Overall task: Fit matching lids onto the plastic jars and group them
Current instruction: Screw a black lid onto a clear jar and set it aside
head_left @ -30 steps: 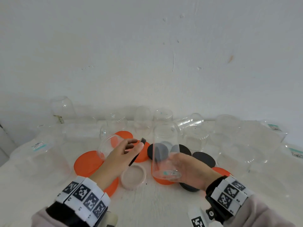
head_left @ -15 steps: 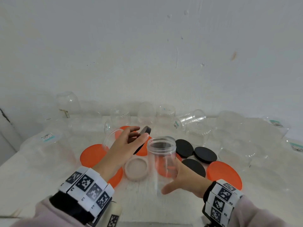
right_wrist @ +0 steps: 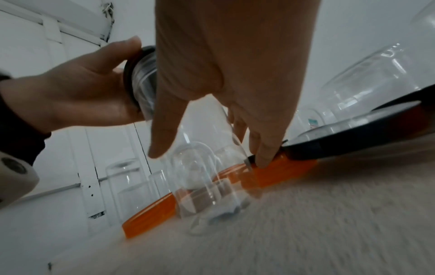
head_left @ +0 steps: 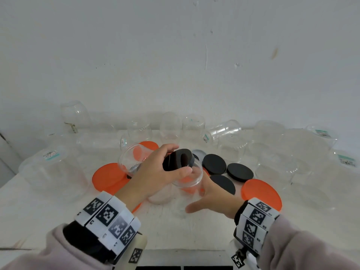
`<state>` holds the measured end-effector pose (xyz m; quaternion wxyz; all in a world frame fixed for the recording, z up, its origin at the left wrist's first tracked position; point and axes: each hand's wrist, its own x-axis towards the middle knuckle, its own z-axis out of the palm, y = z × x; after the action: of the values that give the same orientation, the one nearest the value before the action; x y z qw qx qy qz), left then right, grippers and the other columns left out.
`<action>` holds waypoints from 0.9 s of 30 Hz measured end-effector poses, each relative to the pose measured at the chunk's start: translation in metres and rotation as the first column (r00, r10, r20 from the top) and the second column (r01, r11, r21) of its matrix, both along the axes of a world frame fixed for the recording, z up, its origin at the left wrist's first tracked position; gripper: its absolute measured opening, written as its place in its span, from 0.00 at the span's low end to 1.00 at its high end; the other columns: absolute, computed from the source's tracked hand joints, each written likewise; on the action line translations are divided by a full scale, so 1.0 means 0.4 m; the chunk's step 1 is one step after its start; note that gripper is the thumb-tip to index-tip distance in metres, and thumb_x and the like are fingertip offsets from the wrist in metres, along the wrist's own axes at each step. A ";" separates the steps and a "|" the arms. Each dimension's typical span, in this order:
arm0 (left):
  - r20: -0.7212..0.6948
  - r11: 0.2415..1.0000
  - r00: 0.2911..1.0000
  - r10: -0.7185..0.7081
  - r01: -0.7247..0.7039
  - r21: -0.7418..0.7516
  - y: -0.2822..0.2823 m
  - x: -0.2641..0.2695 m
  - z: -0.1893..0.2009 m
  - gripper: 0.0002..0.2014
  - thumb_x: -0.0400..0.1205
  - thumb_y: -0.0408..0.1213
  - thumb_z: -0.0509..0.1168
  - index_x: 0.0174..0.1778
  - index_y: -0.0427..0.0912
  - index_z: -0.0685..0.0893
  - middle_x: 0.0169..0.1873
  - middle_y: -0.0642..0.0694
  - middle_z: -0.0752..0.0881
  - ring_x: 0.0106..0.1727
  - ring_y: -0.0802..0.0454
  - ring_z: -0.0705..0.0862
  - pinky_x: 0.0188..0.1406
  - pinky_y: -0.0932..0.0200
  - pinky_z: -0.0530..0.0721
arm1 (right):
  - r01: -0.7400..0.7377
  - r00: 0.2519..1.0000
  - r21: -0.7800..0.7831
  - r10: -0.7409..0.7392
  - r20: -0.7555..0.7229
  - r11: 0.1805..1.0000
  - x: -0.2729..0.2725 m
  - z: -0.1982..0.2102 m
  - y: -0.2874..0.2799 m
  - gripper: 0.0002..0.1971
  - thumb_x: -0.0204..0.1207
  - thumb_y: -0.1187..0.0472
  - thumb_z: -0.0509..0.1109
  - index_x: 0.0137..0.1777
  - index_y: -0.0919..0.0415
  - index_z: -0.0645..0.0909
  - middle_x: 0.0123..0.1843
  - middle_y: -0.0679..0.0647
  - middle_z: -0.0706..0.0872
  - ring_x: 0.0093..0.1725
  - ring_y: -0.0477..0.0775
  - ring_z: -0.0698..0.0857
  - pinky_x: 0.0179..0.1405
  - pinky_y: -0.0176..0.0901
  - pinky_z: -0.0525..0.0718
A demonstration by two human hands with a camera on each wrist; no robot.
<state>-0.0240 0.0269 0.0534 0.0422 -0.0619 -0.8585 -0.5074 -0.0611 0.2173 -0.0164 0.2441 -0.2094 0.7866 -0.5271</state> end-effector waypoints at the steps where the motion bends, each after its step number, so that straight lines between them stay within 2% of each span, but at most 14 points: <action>1: -0.007 1.000 1.000 -0.004 0.004 -0.031 0.003 0.001 -0.001 0.41 0.57 0.69 0.69 0.67 0.62 0.72 0.62 0.65 0.78 0.66 0.67 0.76 0.65 0.63 0.75 | -0.004 1.000 -0.030 0.003 -0.008 1.000 0.001 0.008 -0.002 0.58 0.59 0.62 0.86 0.80 0.34 0.51 0.73 0.36 0.70 0.70 0.36 0.71 0.58 0.27 0.75; 4: -0.022 0.996 1.000 -0.015 0.013 -0.086 0.012 0.001 -0.004 0.42 0.58 0.68 0.70 0.69 0.61 0.72 0.63 0.63 0.78 0.66 0.65 0.76 0.63 0.65 0.75 | 0.009 0.999 -0.088 -0.013 -0.051 0.996 -0.003 0.019 -0.008 0.57 0.59 0.62 0.86 0.80 0.35 0.52 0.73 0.36 0.70 0.72 0.34 0.71 0.67 0.36 0.75; 8: -0.035 0.992 0.999 -0.012 0.007 -0.126 0.018 -0.005 -0.003 0.38 0.62 0.62 0.72 0.69 0.60 0.72 0.63 0.62 0.77 0.64 0.67 0.76 0.60 0.65 0.76 | 0.001 0.998 -0.079 -0.005 -0.059 0.997 -0.016 0.021 -0.013 0.55 0.60 0.63 0.86 0.80 0.40 0.55 0.72 0.38 0.74 0.71 0.38 0.73 0.70 0.43 0.77; 10: -0.041 0.989 0.999 -0.012 0.005 -0.149 0.021 -0.009 -0.003 0.37 0.62 0.62 0.72 0.69 0.61 0.72 0.62 0.63 0.77 0.63 0.67 0.76 0.59 0.65 0.76 | -0.006 0.998 -0.066 0.001 -0.065 0.998 -0.024 0.022 -0.013 0.55 0.60 0.62 0.86 0.80 0.41 0.55 0.71 0.38 0.74 0.71 0.38 0.73 0.68 0.41 0.77; 15: -0.066 0.978 0.998 -0.016 0.002 -0.209 0.029 -0.021 -0.005 0.35 0.67 0.58 0.76 0.70 0.61 0.71 0.61 0.66 0.74 0.63 0.68 0.74 0.51 0.73 0.71 | -0.022 0.997 -0.026 0.020 -0.072 0.999 -0.045 0.027 -0.010 0.52 0.61 0.61 0.85 0.79 0.41 0.56 0.69 0.36 0.75 0.67 0.34 0.75 0.59 0.33 0.78; 19: -0.083 0.969 0.997 -0.010 -0.010 -0.249 0.035 -0.040 0.000 0.35 0.69 0.55 0.76 0.71 0.57 0.71 0.62 0.64 0.73 0.64 0.64 0.73 0.55 0.70 0.71 | -0.030 0.996 -0.019 0.028 -0.086 0.999 -0.063 0.035 -0.005 0.51 0.61 0.61 0.85 0.78 0.41 0.57 0.68 0.34 0.75 0.64 0.28 0.75 0.54 0.27 0.78; 22: -0.096 0.954 0.995 -0.024 -0.006 -0.301 0.041 -0.054 0.009 0.35 0.69 0.54 0.76 0.72 0.56 0.71 0.62 0.64 0.72 0.65 0.63 0.72 0.56 0.71 0.69 | -0.040 0.993 -0.025 0.037 -0.116 0.999 -0.078 0.041 -0.006 0.49 0.62 0.63 0.85 0.75 0.40 0.58 0.67 0.33 0.74 0.62 0.23 0.74 0.52 0.21 0.77; 27: -0.085 0.939 0.995 -0.046 0.014 -0.345 0.051 -0.074 0.022 0.36 0.71 0.54 0.75 0.74 0.54 0.70 0.67 0.60 0.73 0.67 0.61 0.71 0.61 0.65 0.70 | -0.033 0.990 0.012 0.034 -0.140 0.999 -0.098 0.047 -0.004 0.45 0.62 0.61 0.85 0.67 0.29 0.60 0.68 0.35 0.75 0.64 0.27 0.75 0.54 0.24 0.76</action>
<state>-0.0537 0.0473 0.0622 0.0625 -0.1048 -0.9299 -0.3470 -0.1003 0.2158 0.0025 0.1980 -0.2579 0.8009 -0.5029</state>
